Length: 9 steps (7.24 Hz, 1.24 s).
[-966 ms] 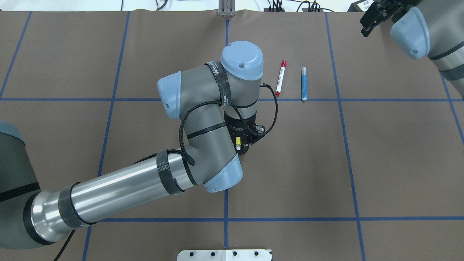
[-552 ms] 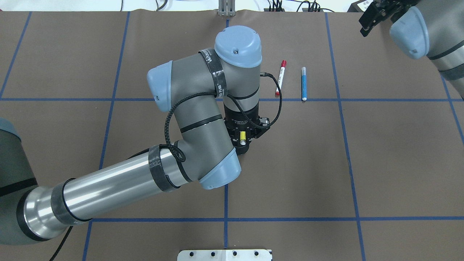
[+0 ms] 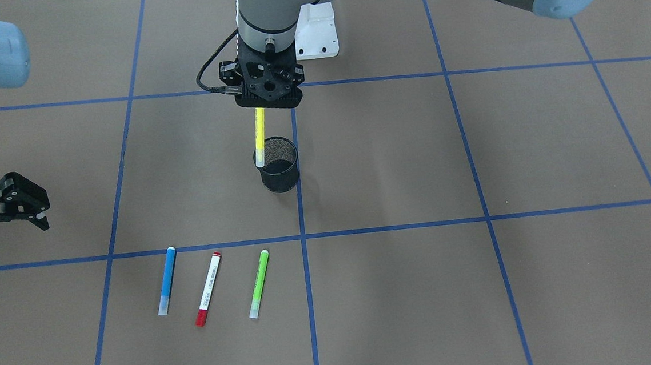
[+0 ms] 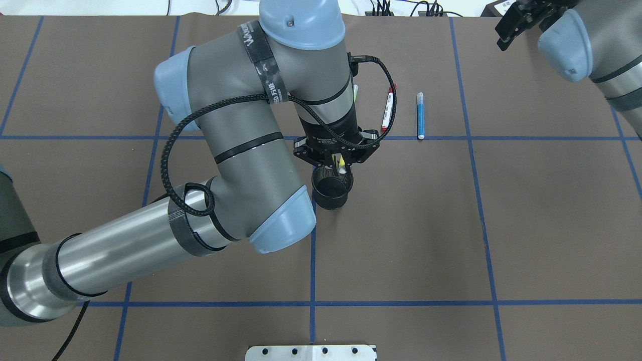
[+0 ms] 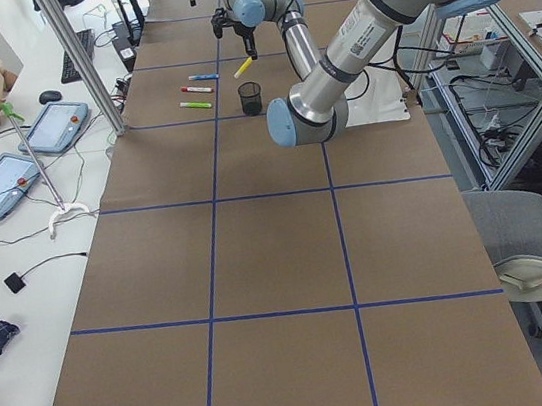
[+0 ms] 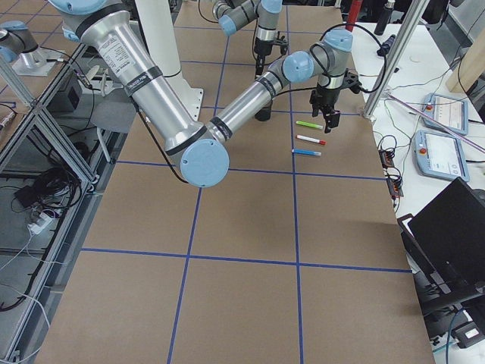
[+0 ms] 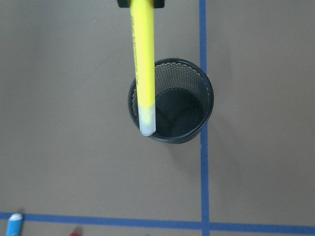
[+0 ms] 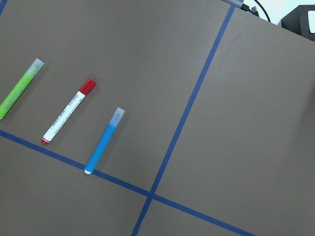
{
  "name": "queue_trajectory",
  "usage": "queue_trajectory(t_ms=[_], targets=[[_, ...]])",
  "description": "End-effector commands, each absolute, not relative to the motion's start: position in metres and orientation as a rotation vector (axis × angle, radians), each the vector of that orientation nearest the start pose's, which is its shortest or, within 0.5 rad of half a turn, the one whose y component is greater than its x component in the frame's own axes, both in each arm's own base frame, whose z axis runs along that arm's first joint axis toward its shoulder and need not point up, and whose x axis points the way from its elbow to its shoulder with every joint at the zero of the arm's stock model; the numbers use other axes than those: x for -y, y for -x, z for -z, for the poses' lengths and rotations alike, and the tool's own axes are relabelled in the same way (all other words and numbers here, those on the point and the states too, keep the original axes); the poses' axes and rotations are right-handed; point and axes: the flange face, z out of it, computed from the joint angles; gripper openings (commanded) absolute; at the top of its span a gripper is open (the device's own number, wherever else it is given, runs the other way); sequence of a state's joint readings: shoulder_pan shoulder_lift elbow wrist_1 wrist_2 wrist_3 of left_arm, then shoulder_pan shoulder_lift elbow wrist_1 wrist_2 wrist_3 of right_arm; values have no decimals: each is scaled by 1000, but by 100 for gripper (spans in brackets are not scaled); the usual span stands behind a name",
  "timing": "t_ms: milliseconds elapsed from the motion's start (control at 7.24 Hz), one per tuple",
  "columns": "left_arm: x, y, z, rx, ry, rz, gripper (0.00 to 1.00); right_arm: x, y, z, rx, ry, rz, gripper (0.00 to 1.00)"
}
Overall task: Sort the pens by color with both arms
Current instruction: 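Lift the yellow highlighter out of the cup with the left gripper, then lay the yellow highlighter beside the green highlighter and open the left gripper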
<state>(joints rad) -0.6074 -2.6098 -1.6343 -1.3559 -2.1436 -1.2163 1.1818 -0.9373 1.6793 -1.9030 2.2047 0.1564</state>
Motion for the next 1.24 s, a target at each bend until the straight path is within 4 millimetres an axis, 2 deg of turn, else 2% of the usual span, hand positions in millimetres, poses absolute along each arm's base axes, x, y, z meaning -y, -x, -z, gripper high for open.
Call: queue_trajectory(t_ms=[0, 276, 414, 552, 690, 1104], targets=[[448, -480, 15, -1040, -31, 32, 1, 643, 185, -274, 713, -217, 355, 100], [462, -475, 17, -1061, -142, 67, 1, 642, 185, -275, 714, -217, 355, 100], [470, -477, 13, -1064, -152, 74, 1, 642, 184, -275, 713, -217, 355, 100], [484, -488, 7, -1085, -171, 73, 1, 642, 184, -275, 713, -217, 355, 100], [501, -505, -4, -1119, -193, 69, 0, 642, 184, -276, 714, -216, 355, 100], [574, -539, -70, -1127, -277, 117, 0, 641, 186, -277, 713, -215, 357, 100]])
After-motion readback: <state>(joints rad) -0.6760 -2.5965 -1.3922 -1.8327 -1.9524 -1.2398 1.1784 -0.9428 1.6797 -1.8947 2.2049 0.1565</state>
